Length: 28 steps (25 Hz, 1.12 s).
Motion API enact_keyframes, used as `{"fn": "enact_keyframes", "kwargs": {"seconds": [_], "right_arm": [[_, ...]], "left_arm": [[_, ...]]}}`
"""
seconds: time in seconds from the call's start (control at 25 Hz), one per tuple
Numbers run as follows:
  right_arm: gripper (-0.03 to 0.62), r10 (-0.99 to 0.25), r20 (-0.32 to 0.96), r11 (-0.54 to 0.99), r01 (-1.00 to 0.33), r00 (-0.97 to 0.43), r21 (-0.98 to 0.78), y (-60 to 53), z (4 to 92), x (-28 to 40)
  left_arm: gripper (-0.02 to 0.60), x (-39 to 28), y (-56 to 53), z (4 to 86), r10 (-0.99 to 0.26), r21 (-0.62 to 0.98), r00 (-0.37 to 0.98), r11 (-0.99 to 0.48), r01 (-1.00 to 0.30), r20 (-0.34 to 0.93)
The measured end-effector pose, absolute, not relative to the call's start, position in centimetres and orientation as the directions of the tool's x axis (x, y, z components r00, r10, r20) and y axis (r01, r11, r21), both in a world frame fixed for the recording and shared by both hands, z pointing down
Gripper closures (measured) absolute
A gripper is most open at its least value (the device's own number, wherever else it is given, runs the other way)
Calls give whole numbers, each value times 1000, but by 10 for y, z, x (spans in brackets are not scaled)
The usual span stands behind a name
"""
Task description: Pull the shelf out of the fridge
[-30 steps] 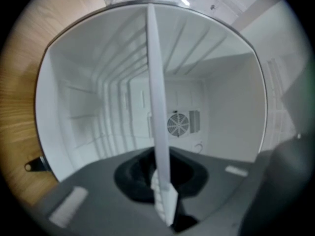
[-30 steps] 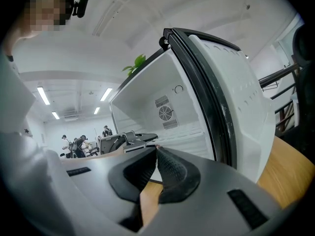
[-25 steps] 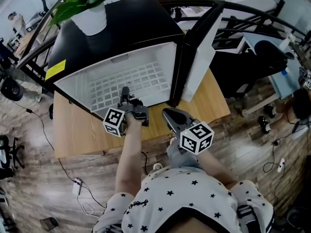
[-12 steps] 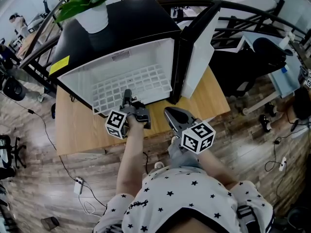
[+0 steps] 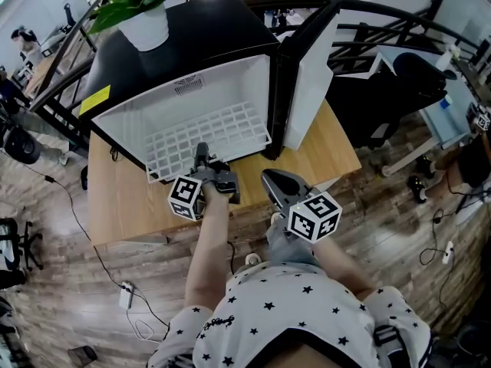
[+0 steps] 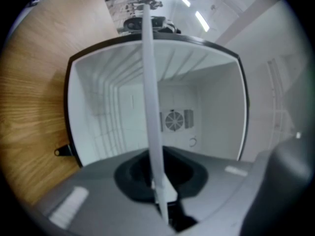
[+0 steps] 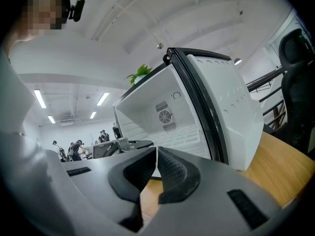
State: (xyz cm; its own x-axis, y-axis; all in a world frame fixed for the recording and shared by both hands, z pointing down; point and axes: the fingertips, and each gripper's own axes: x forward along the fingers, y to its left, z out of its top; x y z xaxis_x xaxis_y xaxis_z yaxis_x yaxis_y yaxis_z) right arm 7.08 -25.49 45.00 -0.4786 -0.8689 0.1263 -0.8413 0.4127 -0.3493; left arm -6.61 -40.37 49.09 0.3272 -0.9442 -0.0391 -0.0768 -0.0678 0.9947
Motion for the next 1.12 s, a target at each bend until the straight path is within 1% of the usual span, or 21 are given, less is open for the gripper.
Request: {"fn": "enact_keyframes", "kwargs": {"seconds": [0.88, 1.12], "right_arm": [[571, -906, 94, 357, -863, -413, -357, -223, 444, 59], [571, -898, 94, 373, -858, -429, -352, -214, 441, 52]], "left_arm": [[549, -66, -362, 491, -931, 995, 365, -61, -81, -27], [549, -69, -352, 491, -930, 996, 367, -55, -71, -25]]}}
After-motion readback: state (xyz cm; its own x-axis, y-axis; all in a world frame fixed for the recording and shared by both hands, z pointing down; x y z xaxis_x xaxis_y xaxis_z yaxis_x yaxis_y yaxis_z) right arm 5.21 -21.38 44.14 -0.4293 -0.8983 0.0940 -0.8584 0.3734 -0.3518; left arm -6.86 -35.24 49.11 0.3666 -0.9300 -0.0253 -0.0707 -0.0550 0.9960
